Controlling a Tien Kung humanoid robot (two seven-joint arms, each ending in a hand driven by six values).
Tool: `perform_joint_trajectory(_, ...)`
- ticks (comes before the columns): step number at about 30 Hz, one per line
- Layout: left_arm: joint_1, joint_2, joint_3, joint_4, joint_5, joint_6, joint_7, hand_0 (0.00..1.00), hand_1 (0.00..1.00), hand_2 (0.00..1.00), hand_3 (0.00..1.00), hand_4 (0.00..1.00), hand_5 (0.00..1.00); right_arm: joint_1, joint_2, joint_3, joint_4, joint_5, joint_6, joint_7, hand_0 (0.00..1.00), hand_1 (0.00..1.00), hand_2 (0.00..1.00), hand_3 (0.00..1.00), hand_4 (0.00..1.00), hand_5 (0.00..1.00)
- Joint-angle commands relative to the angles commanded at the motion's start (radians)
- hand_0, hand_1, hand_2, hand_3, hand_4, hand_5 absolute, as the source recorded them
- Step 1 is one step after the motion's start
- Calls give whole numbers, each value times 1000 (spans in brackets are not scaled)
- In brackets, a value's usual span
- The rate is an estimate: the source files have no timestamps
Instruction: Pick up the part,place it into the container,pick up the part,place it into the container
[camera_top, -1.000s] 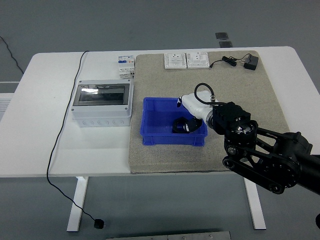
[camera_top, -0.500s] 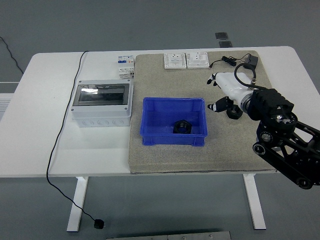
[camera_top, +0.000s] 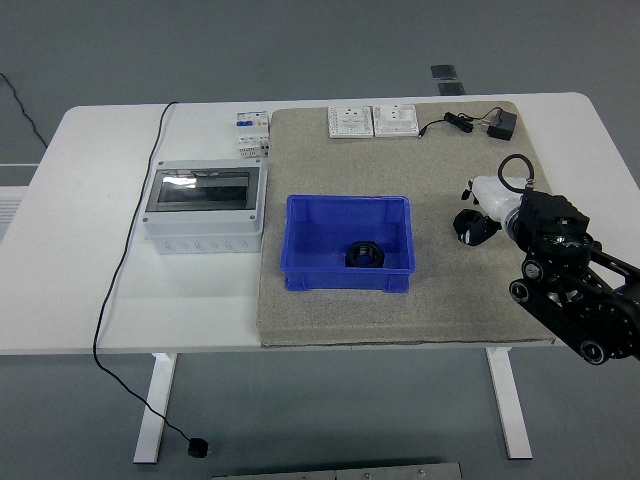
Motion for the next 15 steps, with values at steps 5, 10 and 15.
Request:
perform_joint_trajectory(5,-1,1,1,0,0,0,-1,719,594,712,589,623,497,11,12,-5,-55,-2,-5,6,202,228,743,764,838,233)
perform_joint_trajectory(10,-1,1,1,0,2,0,-1,718,595,712,589,623,497,16,33,-4,-96,-12,-21,18,199,226,730,727,839,242)
perform_joint_trajectory(15,-2,1,0,0,5,0,-1,718,595,712,589,623,497,21,47,-18,-126,-12,-59,43,199,226,730,727,839,242)
